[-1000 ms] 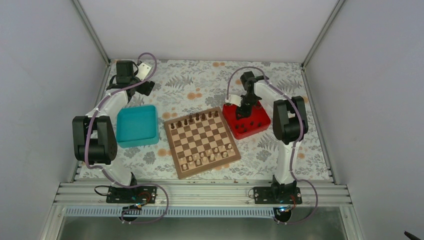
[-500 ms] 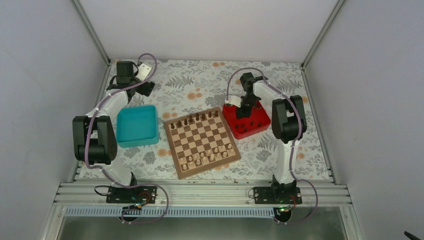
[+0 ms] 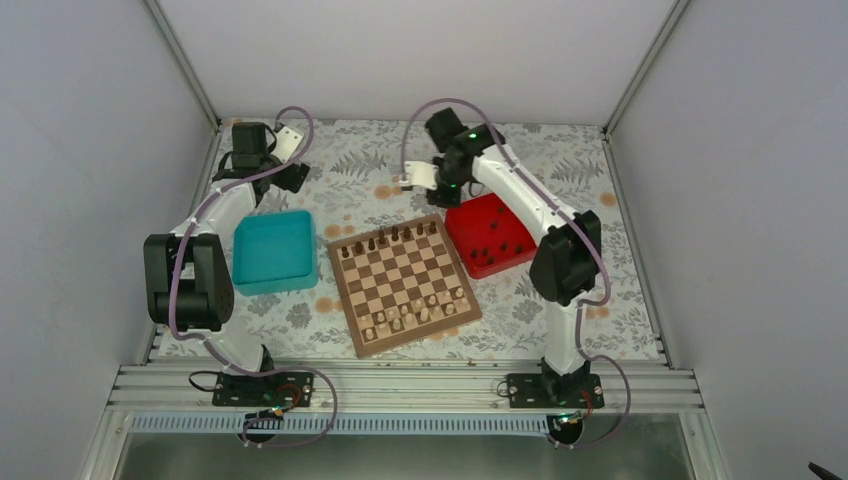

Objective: Set up the chess pieces on the board
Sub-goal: Place the chess piece on the chessboard.

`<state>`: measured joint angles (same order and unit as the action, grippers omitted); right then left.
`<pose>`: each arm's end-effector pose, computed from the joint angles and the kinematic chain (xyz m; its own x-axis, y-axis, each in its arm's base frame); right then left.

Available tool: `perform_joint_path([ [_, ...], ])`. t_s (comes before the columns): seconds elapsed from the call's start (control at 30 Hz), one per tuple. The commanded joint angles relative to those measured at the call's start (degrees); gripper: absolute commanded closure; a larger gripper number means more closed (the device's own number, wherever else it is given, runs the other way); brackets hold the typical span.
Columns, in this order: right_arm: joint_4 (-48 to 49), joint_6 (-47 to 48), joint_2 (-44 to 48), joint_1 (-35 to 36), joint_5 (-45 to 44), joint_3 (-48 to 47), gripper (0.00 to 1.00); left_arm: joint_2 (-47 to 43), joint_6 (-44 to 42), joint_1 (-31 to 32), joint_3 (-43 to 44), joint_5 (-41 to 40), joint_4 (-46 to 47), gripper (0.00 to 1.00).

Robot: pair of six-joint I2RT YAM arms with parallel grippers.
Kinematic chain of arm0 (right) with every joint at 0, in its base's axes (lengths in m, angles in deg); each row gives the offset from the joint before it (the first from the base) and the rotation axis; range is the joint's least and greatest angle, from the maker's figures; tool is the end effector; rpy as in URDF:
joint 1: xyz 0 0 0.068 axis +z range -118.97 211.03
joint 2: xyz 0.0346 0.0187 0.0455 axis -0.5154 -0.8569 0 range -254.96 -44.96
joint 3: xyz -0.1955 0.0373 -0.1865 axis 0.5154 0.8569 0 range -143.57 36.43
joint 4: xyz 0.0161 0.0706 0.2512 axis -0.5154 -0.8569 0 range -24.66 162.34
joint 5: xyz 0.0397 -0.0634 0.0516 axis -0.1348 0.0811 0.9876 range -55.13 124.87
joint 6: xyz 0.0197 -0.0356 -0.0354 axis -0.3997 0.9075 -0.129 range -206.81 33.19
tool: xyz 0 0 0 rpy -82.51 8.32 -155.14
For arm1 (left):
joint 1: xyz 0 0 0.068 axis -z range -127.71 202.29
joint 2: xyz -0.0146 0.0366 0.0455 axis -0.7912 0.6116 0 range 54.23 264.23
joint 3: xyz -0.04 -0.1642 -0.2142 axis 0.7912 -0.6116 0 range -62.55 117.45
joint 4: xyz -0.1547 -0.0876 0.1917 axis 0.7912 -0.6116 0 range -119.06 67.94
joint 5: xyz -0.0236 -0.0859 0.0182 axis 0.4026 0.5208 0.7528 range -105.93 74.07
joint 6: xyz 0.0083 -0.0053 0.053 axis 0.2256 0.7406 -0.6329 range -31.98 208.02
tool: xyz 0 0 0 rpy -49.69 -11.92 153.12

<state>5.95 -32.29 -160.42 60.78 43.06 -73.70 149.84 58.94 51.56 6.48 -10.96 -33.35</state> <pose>0.3597 0.2114 0.2850 -0.0468 -0.9552 -0.2922 -0.9789 0.1021 -0.1768 0.3783 0.0019 0.2531 -0.5095 0.4777 -0.7157 0.3470 0.8752 0.3371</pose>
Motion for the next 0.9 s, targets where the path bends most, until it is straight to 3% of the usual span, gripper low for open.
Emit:
perform_joint_path([
  [0.0,-4.7,-2.0,-1.8,8.2,0.0,-6.6,0.93,-2.2,0.7,0.2,0.8,1.1,0.5,0.0],
  [0.23,-7.0,-3.0,-12.9,18.9,1.5,-19.5,0.93,-2.4,1.0,0.2,2.5,0.7,-1.6,0.0],
  [0.43,-4.4,-3.1,-19.0,24.8,1.5,-22.0,0.93,-2.6,1.1,0.2,3.6,0.8,-3.2,0.0],
  [0.87,-2.3,-3.2,-25.5,27.5,2.4,-23.0,0.92,-3.1,1.1,0.2,3.0,1.4,-3.0,0.0],
])
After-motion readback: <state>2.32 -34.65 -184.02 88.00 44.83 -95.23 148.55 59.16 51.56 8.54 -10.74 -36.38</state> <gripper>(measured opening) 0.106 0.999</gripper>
